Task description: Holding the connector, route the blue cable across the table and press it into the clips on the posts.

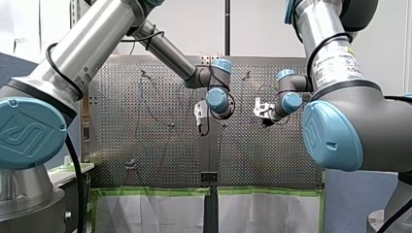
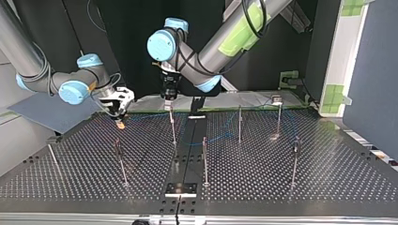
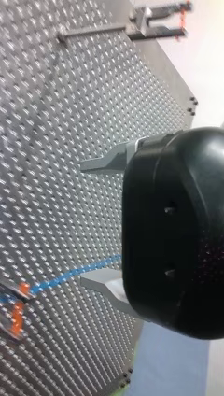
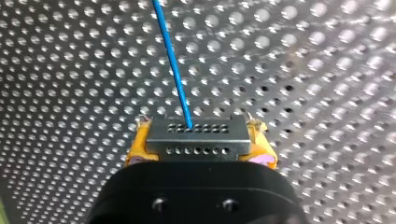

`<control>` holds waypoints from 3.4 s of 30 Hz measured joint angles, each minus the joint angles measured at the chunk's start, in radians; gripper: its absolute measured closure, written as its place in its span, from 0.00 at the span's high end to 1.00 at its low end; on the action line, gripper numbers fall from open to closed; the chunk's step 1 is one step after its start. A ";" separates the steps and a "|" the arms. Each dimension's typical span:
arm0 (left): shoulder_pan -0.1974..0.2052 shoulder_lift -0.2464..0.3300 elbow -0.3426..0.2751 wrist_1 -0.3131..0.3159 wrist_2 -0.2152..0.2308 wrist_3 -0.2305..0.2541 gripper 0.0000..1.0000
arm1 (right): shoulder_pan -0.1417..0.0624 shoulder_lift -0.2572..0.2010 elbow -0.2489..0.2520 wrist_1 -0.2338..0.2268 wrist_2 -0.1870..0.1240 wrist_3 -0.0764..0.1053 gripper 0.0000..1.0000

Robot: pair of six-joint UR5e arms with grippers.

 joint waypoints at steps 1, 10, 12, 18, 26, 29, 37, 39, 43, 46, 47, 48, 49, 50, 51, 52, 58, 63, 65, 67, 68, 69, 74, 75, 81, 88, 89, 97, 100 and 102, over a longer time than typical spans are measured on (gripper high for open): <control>-0.012 -0.010 0.011 -0.010 -0.005 -0.001 1.00 | -0.002 -0.008 0.000 0.002 -0.003 0.001 0.00; -0.084 -0.096 0.097 -0.094 -0.016 -0.032 1.00 | -0.014 -0.048 0.001 0.005 -0.020 0.005 0.00; -0.086 -0.111 0.113 -0.110 -0.017 -0.042 1.00 | -0.014 -0.048 0.001 0.005 -0.020 0.005 0.00; -0.082 -0.164 0.166 -0.162 -0.022 -0.063 1.00 | -0.015 -0.049 0.001 0.005 -0.020 0.005 0.00; -0.085 -0.237 0.239 -0.172 -0.044 -0.080 1.00 | -0.016 -0.049 0.002 0.004 -0.022 0.004 0.00; -0.090 -0.262 0.269 -0.169 -0.053 -0.082 1.00 | -0.016 -0.049 0.002 0.003 -0.027 0.005 0.00; -0.103 -0.276 0.340 -0.151 -0.100 -0.091 1.00 | -0.016 -0.048 0.001 0.001 -0.030 0.008 0.00; -0.107 -0.276 0.356 -0.144 -0.115 -0.097 1.00 | -0.016 -0.048 0.001 0.001 -0.031 0.009 0.00; -0.112 -0.277 0.390 -0.123 -0.148 -0.115 1.00 | -0.016 -0.048 0.002 0.000 -0.031 0.010 0.00; -0.110 -0.277 0.417 -0.112 -0.175 -0.123 1.00 | -0.017 -0.048 0.002 -0.001 -0.031 0.011 0.00; -0.108 -0.278 0.426 -0.108 -0.182 -0.126 1.00 | -0.017 -0.048 0.002 -0.001 -0.031 0.011 0.00; -0.106 -0.279 0.434 -0.104 -0.188 -0.127 1.00 | -0.017 -0.048 0.002 -0.001 -0.031 0.011 0.00; -0.102 -0.282 0.445 -0.099 -0.193 -0.129 1.00 | -0.017 -0.048 0.002 -0.001 -0.031 0.011 0.00; -0.099 -0.285 0.453 -0.096 -0.196 -0.130 1.00 | -0.017 -0.048 0.002 -0.001 -0.031 0.011 0.00; -0.096 -0.290 0.462 -0.095 -0.197 -0.131 1.00 | -0.017 -0.048 0.002 -0.001 -0.031 0.011 0.00; -0.092 -0.297 0.472 -0.096 -0.196 -0.132 1.00 | -0.017 -0.048 0.002 -0.001 -0.031 0.011 0.00; -0.082 -0.343 0.524 -0.129 -0.177 -0.155 1.00 | -0.021 -0.048 0.001 -0.001 -0.031 0.011 0.00; -0.068 -0.387 0.564 -0.133 -0.179 -0.170 1.00 | -0.022 -0.048 0.002 -0.001 -0.035 0.011 0.00; -0.060 -0.397 0.577 -0.132 -0.179 -0.171 1.00 | -0.022 -0.048 0.002 -0.001 -0.042 0.011 0.00; -0.053 -0.401 0.588 -0.131 -0.178 -0.172 1.00 | -0.022 -0.048 0.001 -0.002 -0.047 0.011 0.00; -0.050 -0.402 0.592 -0.131 -0.178 -0.172 1.00 | -0.022 -0.048 0.002 -0.002 -0.049 0.011 0.00; -0.047 -0.403 0.594 -0.131 -0.177 -0.172 1.00 | -0.022 -0.048 0.002 -0.002 -0.050 0.011 0.00; -0.041 -0.406 0.599 -0.131 -0.174 -0.177 1.00 | -0.022 -0.048 0.001 -0.002 -0.052 0.011 0.00; -0.040 -0.408 0.599 -0.131 -0.173 -0.178 1.00 | -0.022 -0.048 0.001 -0.003 -0.052 0.011 0.00; -0.034 -0.443 0.617 -0.130 -0.141 -0.205 1.00 | -0.022 -0.047 0.001 -0.004 -0.053 0.011 0.00; -0.024 -0.453 0.633 -0.142 -0.131 -0.220 1.00 | -0.022 -0.047 0.001 -0.004 -0.057 0.011 0.00; -0.025 -0.453 0.634 -0.144 -0.131 -0.221 1.00 | -0.022 -0.047 0.001 -0.004 -0.057 0.011 0.00; -0.031 -0.452 0.634 -0.161 -0.142 -0.230 0.38 | -0.022 -0.047 0.001 -0.004 -0.057 0.011 0.00; -0.036 -0.452 0.634 -0.163 -0.152 -0.231 0.10 | -0.022 -0.047 0.002 -0.003 -0.058 0.011 0.00; -0.039 -0.451 0.634 -0.166 -0.160 -0.232 0.00 | -0.022 -0.047 0.001 -0.002 -0.058 0.011 0.00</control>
